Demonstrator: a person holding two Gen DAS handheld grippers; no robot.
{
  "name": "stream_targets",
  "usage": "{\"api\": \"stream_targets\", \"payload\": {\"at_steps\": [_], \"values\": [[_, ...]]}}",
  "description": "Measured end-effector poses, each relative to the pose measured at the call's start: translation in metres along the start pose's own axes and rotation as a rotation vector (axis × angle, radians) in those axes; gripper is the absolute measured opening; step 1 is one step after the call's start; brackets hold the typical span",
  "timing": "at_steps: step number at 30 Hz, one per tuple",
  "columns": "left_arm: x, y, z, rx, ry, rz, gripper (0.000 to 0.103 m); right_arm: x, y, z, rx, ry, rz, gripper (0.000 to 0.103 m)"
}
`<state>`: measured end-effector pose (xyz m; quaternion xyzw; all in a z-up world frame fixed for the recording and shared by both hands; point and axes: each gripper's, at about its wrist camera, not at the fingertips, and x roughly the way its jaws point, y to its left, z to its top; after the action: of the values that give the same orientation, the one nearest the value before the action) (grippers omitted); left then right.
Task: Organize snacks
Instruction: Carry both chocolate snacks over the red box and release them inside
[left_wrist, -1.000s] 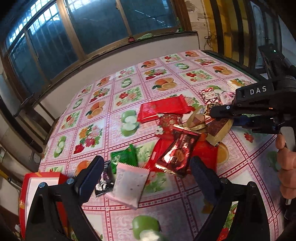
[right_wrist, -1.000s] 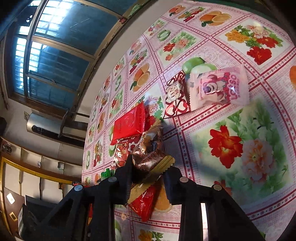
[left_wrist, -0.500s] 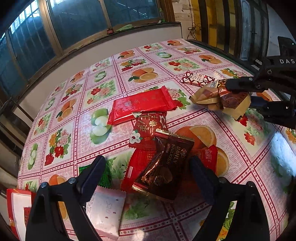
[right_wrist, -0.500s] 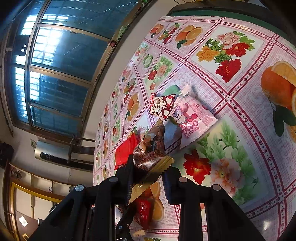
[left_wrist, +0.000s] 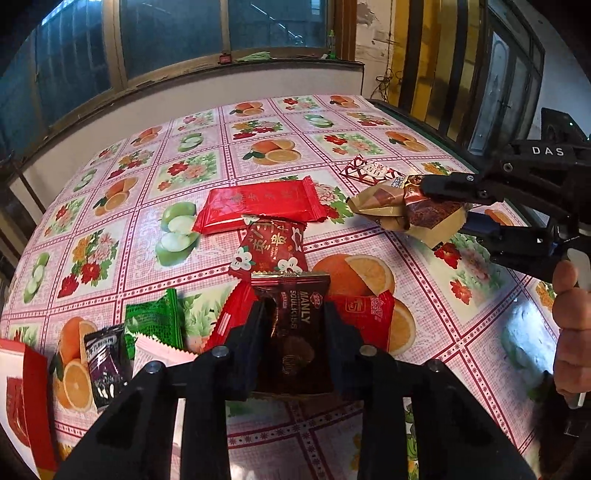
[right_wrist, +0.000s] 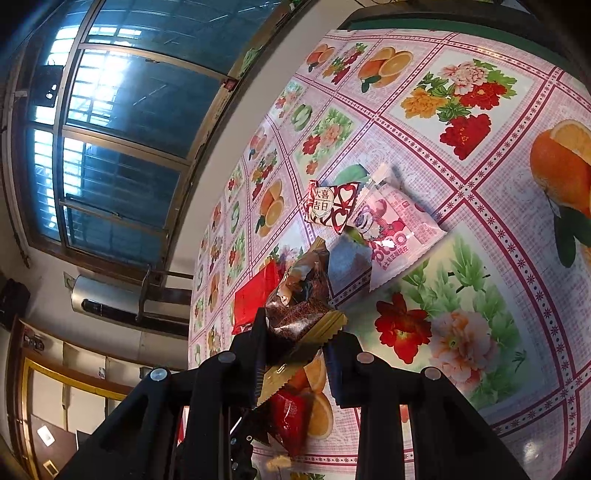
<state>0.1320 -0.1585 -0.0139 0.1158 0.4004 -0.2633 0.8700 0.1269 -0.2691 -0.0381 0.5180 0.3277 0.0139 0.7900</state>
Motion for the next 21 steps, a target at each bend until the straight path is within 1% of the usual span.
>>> {"api": "stream_targets", "payload": {"at_steps": [4, 6, 8, 10, 13, 14, 16, 18, 21], "values": [[-0.027, 0.009, -0.012, -0.044, -0.047, 0.041, 0.027, -0.002, 0.008, -0.002, -0.029, -0.01, 0.027, 0.03], [-0.044, 0.02, -0.02, -0.084, -0.07, 0.047, 0.027, -0.002, 0.013, -0.004, -0.054, -0.007, 0.037, 0.03], [-0.06, 0.032, -0.029, -0.123, -0.086, 0.058, 0.027, 0.0, 0.019, -0.007, -0.085, -0.006, 0.036, 0.03], [-0.076, 0.045, -0.04, -0.154, -0.092, 0.094, 0.027, 0.003, 0.025, -0.011, -0.113, 0.002, 0.034, 0.03], [-0.103, 0.073, -0.058, -0.231, -0.102, 0.109, 0.028, 0.008, 0.035, -0.018, -0.164, 0.013, 0.022, 0.03], [-0.112, 0.083, -0.065, -0.249, -0.106, 0.125, 0.028, 0.009, 0.038, -0.021, -0.18, 0.016, 0.016, 0.03], [-0.129, 0.1, -0.076, -0.276, -0.112, 0.175, 0.028, 0.013, 0.044, -0.03, -0.205, 0.034, 0.019, 0.03], [-0.143, 0.119, -0.086, -0.31, -0.113, 0.202, 0.028, 0.019, 0.053, -0.041, -0.229, 0.054, 0.027, 0.03], [-0.162, 0.147, -0.101, -0.366, -0.126, 0.245, 0.028, 0.031, 0.07, -0.068, -0.246, 0.096, 0.07, 0.03]]}}
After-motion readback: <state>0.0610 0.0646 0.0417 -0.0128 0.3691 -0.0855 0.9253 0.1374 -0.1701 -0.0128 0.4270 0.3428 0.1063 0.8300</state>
